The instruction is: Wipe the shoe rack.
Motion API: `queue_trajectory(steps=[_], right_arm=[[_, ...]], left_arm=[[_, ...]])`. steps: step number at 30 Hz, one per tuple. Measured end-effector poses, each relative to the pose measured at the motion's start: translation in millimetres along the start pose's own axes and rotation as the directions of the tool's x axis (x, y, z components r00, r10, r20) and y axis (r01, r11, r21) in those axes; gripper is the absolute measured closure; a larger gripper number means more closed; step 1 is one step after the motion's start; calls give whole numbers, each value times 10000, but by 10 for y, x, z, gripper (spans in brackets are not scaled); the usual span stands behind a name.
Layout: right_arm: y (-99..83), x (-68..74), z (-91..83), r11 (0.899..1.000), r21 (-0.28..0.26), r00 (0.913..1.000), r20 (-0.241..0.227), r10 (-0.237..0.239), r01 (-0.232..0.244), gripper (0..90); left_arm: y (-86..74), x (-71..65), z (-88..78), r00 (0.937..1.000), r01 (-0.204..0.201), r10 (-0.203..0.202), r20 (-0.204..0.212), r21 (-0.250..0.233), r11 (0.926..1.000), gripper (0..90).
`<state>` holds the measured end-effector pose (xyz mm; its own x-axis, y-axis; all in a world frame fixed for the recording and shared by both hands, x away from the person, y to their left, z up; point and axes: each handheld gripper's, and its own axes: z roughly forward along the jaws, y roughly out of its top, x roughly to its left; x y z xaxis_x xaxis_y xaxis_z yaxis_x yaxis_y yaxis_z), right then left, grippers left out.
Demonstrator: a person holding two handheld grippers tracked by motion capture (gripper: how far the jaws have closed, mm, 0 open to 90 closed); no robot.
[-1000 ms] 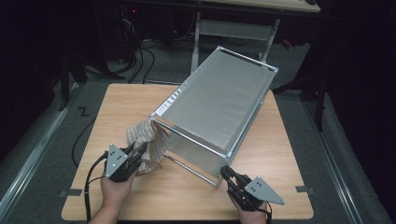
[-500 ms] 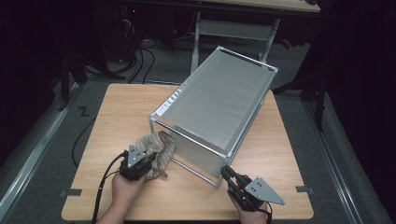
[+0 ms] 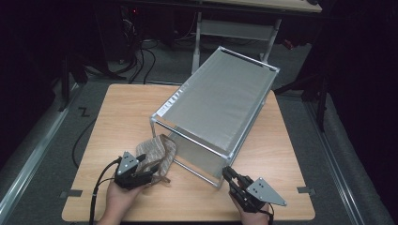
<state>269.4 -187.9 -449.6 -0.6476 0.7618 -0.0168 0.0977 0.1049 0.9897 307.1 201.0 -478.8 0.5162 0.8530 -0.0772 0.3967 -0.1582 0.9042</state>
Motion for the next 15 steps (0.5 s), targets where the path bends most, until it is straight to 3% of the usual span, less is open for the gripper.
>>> queue_trajectory(steps=[2,3,5,8,10,12,15], right_arm=[[-1,2,1,10000,-14,10000,21,3,-3,806],[-1,2,1,10000,-6,10000,26,7,-7,806],[-1,2,1,10000,-10,10000,32,0,0,806],[-2,4,-1,10000,1,10000,11,58,-58,806],[-4,1,-3,10000,-1,10000,24,51,-51,806],[-5,1,-2,10000,-6,10000,20,56,-56,805],[-5,3,3,10000,-31,10000,27,72,-72,804]], left_arm=[[7,-5,-81,9998,6,-16,-182,-568,9984,365],[2,2,-105,9992,18,-50,-409,-777,9970,427],[-14,44,-90,9964,341,-395,-744,-728,9968,573],[-46,82,9,9929,633,-629,-1009,0,9980,583],[-53,82,71,9929,725,-677,-979,467,9963,526],[-57,117,167,9920,1144,-1065,-680,1263,9854,421],[-84,114,275,9931,970,-812,-843,2037,9742,347]])
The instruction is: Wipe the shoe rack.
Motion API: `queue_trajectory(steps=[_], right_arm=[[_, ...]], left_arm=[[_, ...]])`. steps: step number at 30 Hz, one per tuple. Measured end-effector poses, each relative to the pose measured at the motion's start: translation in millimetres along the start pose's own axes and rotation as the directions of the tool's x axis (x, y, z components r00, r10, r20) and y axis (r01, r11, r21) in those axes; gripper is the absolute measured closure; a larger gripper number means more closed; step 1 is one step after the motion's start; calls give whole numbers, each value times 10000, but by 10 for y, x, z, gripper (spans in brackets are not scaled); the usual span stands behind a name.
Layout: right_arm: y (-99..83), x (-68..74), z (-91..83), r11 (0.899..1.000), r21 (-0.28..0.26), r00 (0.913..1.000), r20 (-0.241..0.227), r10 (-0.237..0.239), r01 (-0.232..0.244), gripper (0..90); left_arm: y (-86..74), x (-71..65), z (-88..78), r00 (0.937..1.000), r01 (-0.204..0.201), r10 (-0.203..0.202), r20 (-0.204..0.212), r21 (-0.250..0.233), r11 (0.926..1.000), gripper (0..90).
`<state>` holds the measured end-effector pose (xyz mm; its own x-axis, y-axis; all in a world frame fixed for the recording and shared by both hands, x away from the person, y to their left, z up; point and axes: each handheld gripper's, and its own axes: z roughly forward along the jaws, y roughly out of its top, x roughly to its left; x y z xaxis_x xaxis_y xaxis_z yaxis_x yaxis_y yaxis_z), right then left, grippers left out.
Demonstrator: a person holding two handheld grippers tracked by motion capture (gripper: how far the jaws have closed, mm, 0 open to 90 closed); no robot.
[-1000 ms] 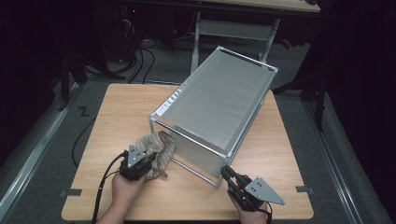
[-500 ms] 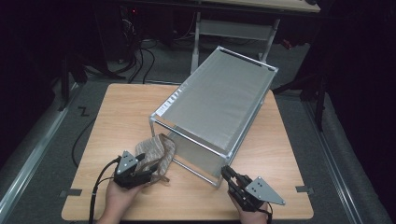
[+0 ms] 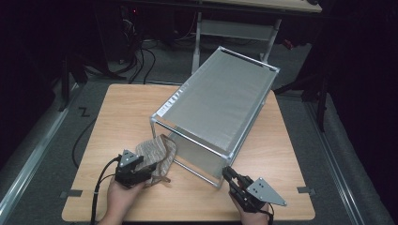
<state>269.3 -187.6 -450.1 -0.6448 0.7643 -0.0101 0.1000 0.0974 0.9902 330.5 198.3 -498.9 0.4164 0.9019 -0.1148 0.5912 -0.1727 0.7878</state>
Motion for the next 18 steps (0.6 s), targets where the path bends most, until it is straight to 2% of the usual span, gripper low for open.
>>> queue_trajectory(steps=[5,6,9,14,15,18], right_arm=[[1,-1,-4,10000,19,10000,-6,-54,54,804],[1,0,-4,10000,19,10000,-1,-50,50,804],[0,1,-5,10000,16,10000,31,-48,47,804],[0,2,-5,10000,11,10000,10,-11,11,804],[0,3,-5,10000,11,10000,11,-5,5,804],[-1,1,-6,10000,13,10000,6,-23,23,804]], left_arm=[[19,-35,65,9983,-371,391,-430,460,9983,352],[18,-52,70,9955,-656,693,-644,580,9962,376],[14,-72,75,9902,-1063,1118,-841,680,9920,467],[3,-149,76,9795,-1787,1838,-825,652,9817,636],[2,-155,80,9791,-1807,1854,-838,606,9817,668],[19,-120,93,9862,-1520,1545,-597,440,9874,705]])
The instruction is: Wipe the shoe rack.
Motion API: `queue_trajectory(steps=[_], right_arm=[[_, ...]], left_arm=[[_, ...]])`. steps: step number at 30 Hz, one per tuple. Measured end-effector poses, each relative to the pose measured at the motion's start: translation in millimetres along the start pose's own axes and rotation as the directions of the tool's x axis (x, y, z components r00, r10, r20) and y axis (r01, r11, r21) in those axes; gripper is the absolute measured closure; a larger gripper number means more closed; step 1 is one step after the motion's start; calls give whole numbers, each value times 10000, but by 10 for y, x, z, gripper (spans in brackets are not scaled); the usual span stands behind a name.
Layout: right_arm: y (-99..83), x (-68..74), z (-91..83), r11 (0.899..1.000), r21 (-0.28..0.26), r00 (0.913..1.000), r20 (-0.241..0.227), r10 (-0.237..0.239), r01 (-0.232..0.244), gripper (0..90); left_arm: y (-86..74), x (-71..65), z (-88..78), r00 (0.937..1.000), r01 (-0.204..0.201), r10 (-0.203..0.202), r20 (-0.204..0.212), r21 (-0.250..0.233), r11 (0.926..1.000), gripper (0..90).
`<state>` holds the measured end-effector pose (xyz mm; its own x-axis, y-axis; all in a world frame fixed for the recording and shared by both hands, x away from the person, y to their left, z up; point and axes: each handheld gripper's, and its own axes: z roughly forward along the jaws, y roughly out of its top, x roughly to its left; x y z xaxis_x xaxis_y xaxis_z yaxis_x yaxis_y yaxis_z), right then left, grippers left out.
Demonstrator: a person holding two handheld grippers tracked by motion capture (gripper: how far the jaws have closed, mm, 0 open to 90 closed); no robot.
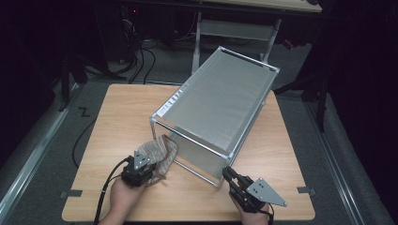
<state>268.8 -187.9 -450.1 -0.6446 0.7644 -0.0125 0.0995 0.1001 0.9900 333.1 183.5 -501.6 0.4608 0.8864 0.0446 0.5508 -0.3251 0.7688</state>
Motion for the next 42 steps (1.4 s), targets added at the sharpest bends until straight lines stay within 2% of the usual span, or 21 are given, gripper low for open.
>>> queue_trajectory(steps=[6,9,11,14,15,16,17,18,21,23,27,29,32,33,35,38,42], right_arm=[[-1,1,11,10000,26,10000,-15,-10,10,805],[-1,-3,13,10000,23,10000,-31,7,-7,807],[1,-3,11,10000,42,10000,-74,26,-25,810],[1,0,13,10000,24,9999,-127,-10,10,812],[1,-1,13,10000,19,9999,-121,-6,6,813],[2,-1,12,10000,47,9999,-133,28,-27,813],[1,-2,12,10000,41,9999,-134,0,0,813],[1,-3,12,10000,35,9999,-140,-3,3,813],[1,-2,15,10000,29,9999,-155,6,-5,813],[0,1,17,10000,19,9999,-129,-4,4,813],[1,4,20,10000,22,10000,-83,-26,26,812],[2,4,19,10000,31,10000,-88,-25,26,813],[0,2,20,10000,14,9999,-114,-22,22,813],[0,1,20,10000,13,9999,-129,-20,20,813],[0,2,19,10000,12,9999,-120,-26,26,813],[1,2,18,10000,29,9999,-106,-31,31,812],[1,2,20,10000,18,9999,-132,-15,15,813]], left_arm=[[59,53,28,9998,169,-173,-74,-554,9983,715],[104,72,-1,9995,253,-274,-176,-1103,9936,718],[147,81,-56,9990,349,-388,-218,-1571,9870,720],[232,75,-184,9986,428,-491,-210,-2361,9708,721],[273,68,-246,9985,424,-500,-214,-2693,9621,721],[299,67,-287,9986,384,-471,-234,-2871,9571,721],[344,64,-354,9986,405,-494,-198,-3187,9470,721],[372,62,-395,9985,402,-504,-216,-3368,9407,721],[478,36,-552,9985,378,-510,-213,-4103,9112,721],[516,14,-582,9990,273,-401,-216,-4203,9070,721],[488,38,-499,9986,432,-522,-116,-3982,9163,719],[446,47,-433,9982,532,-601,-64,-3775,9245,719],[371,55,-306,9981,575,-612,-11,-3266,9434,718],[340,66,-234,9980,620,-619,93,-2880,9556,718],[283,83,-126,9980,631,-632,73,-2368,9695,717],[221,97,-20,9982,579,-594,-27,-1832,9814,717],[173,104,64,9982,502,-535,-262,-1112,9925,717]])
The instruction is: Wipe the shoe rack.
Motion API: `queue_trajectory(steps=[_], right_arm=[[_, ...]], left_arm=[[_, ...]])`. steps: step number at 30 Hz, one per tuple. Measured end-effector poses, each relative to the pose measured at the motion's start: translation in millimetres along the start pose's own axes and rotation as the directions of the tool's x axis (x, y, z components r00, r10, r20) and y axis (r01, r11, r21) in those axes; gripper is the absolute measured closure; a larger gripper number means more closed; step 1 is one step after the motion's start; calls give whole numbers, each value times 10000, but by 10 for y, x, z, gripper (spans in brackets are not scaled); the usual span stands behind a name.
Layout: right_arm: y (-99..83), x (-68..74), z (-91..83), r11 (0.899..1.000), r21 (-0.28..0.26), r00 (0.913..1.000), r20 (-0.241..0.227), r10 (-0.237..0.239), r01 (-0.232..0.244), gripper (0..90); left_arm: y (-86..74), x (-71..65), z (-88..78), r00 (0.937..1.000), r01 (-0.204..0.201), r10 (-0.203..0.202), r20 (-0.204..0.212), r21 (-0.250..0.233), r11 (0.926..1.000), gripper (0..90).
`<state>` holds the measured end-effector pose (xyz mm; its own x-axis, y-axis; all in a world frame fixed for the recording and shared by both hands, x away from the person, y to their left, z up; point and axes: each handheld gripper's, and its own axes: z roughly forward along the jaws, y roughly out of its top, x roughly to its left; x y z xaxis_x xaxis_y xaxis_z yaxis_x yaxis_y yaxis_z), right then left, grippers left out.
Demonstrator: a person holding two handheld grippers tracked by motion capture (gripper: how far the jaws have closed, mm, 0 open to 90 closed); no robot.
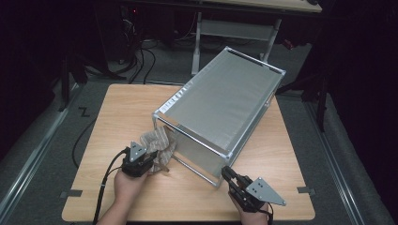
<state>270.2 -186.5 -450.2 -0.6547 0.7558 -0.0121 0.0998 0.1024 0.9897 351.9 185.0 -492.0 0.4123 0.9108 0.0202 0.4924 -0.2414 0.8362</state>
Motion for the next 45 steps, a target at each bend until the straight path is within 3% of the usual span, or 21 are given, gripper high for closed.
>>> queue_trajectory(steps=[3,8,14,21,24,32,39,45], right_arm=[[4,0,16,10000,6,10000,-62,23,-23,815],[51,43,95,9997,251,9990,-433,57,-47,817],[129,206,274,9982,487,9950,-948,-312,359,813],[150,446,552,9983,409,9889,-1444,-356,419,813],[149,524,605,9982,375,9857,-1637,-397,464,812],[139,448,469,9947,455,9884,-1247,-862,925,795],[112,271,284,9967,488,9946,-853,-598,642,710],[9,169,146,9987,392,9981,-528,-315,336,692]], left_arm=[[-68,35,50,9998,91,-82,-168,546,9985,718],[-102,122,-28,9991,295,-281,-309,444,9986,718],[-127,297,-285,9964,675,-699,-480,-493,9965,718],[-213,463,-542,9908,1205,-1284,-438,-1498,9813,717],[-213,469,-592,9906,1207,-1300,-421,-1761,9769,716],[-74,308,-773,9976,618,-684,-120,-2985,9524,723],[77,145,-888,9995,315,-298,102,-3828,9233,726],[141,108,-978,9996,287,-252,140,-4241,9052,726]])
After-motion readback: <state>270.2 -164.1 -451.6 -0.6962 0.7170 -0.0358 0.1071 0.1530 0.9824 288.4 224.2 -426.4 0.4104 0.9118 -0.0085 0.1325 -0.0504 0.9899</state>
